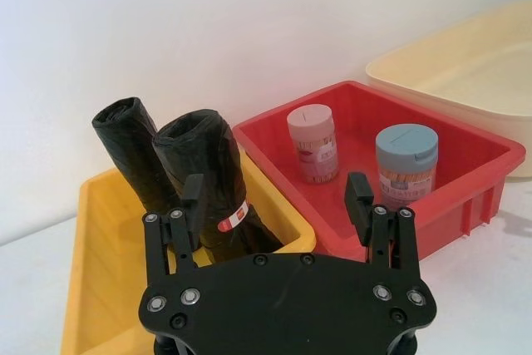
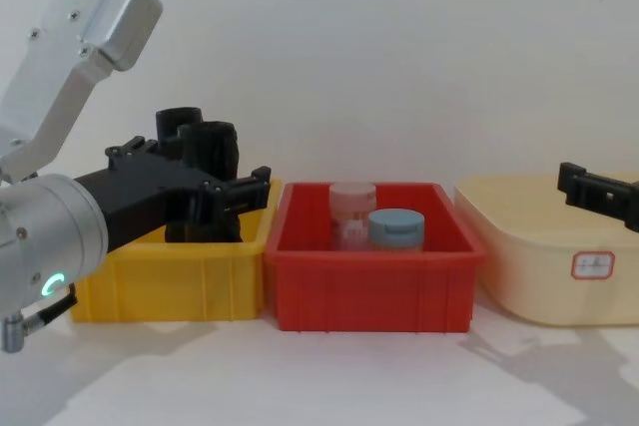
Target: Pick up the garbage bag with the one hand and transfer it to the other hand.
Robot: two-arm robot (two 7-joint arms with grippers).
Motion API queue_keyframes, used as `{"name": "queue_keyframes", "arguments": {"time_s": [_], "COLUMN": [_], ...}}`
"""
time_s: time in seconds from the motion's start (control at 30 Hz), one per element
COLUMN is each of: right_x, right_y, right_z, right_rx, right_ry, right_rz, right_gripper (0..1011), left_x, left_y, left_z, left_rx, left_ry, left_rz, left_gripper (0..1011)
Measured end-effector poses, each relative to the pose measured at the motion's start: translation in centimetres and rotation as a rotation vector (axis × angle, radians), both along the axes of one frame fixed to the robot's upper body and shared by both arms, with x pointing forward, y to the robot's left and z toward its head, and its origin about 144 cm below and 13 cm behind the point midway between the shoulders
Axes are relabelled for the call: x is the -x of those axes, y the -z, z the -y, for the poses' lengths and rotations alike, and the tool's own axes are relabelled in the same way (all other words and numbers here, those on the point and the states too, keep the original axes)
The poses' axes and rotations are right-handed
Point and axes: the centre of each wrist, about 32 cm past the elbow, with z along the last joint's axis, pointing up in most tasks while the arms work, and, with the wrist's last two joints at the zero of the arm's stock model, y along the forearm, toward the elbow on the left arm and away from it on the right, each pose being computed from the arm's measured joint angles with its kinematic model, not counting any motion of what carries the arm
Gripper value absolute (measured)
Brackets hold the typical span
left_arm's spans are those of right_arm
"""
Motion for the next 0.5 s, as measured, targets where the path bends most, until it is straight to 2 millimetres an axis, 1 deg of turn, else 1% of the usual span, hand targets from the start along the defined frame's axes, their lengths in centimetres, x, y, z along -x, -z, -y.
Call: {"name": "queue_keyframes", "arguments": {"time_s": [0.5], "right_x": [0.0], "right_y": [0.0], "right_z": [0.0], "right_rx": [0.0], "right_ry": [0.0], "right_rz": [0.0], "right_gripper": [1001], "left_x": [0.0], "left_y": [0.0], "left_z": [0.0], "left_rx": [0.0], "left_ry": [0.0], "left_rz": [0.0], "left_gripper": [1001]}}
